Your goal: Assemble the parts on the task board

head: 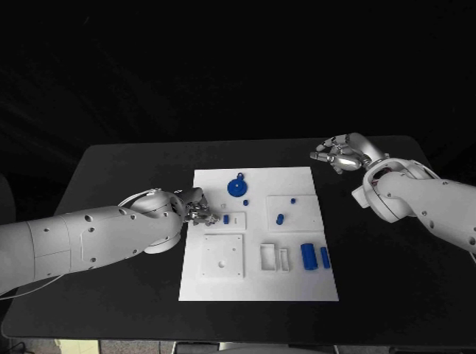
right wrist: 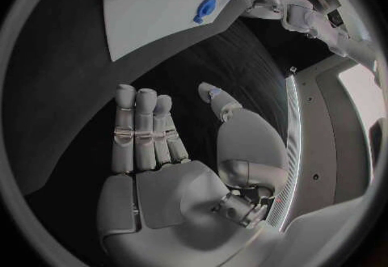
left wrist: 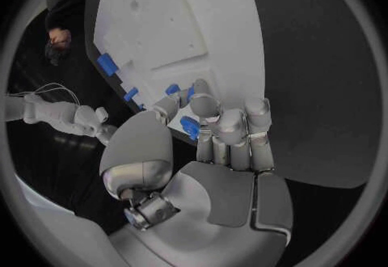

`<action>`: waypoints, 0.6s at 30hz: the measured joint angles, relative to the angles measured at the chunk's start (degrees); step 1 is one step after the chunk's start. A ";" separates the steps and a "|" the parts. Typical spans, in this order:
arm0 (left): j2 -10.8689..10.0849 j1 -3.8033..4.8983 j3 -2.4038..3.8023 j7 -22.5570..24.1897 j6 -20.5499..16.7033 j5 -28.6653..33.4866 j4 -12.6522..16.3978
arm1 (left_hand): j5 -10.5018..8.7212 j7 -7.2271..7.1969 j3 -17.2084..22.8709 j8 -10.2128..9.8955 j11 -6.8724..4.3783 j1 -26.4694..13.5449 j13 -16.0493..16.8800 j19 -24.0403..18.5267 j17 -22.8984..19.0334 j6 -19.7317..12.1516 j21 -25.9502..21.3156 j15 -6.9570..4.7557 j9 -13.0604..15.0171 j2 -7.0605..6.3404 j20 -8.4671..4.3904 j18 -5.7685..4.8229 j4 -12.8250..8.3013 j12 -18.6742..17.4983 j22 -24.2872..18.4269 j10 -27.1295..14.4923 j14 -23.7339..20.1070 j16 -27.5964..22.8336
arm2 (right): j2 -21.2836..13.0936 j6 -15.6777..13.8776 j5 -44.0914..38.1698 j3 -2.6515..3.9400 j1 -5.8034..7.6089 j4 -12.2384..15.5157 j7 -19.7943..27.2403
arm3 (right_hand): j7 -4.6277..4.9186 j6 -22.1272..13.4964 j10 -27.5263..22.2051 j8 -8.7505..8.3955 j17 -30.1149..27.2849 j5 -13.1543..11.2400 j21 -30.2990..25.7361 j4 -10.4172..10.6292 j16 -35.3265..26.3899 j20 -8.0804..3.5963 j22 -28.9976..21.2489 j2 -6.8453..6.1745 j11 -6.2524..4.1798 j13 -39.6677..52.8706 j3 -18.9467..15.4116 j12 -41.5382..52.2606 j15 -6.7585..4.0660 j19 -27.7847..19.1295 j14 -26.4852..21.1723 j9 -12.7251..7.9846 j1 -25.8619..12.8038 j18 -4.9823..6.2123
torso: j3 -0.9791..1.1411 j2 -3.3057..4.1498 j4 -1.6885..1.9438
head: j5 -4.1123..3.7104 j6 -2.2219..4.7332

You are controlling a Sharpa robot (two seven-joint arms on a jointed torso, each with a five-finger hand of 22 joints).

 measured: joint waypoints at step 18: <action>-0.17 0.01 0.01 0.01 -0.70 0.90 -0.36 | -12.48 0.17 1.26 0.00 0.00 -0.38 0.12 -0.63 -0.09 -0.25 0.00 -0.22 0.74 -6.36 0.19 0.00 10.09 0.00 0.01 0.00 -0.19 -0.22 | 0.04 0.00 0.00 0.00 -0.01 -0.02 0.00 | 0.09 0.15 0.00 0.00 -0.01 0.00 0.00 0.00 0.00 0.00 0.05 0.00 0.00 -0.01 0.00 -0.01 0.06 0.00 -0.06 0.00 0.00 0.00 | -0.05 0.01 -0.01 | -0.06 0.08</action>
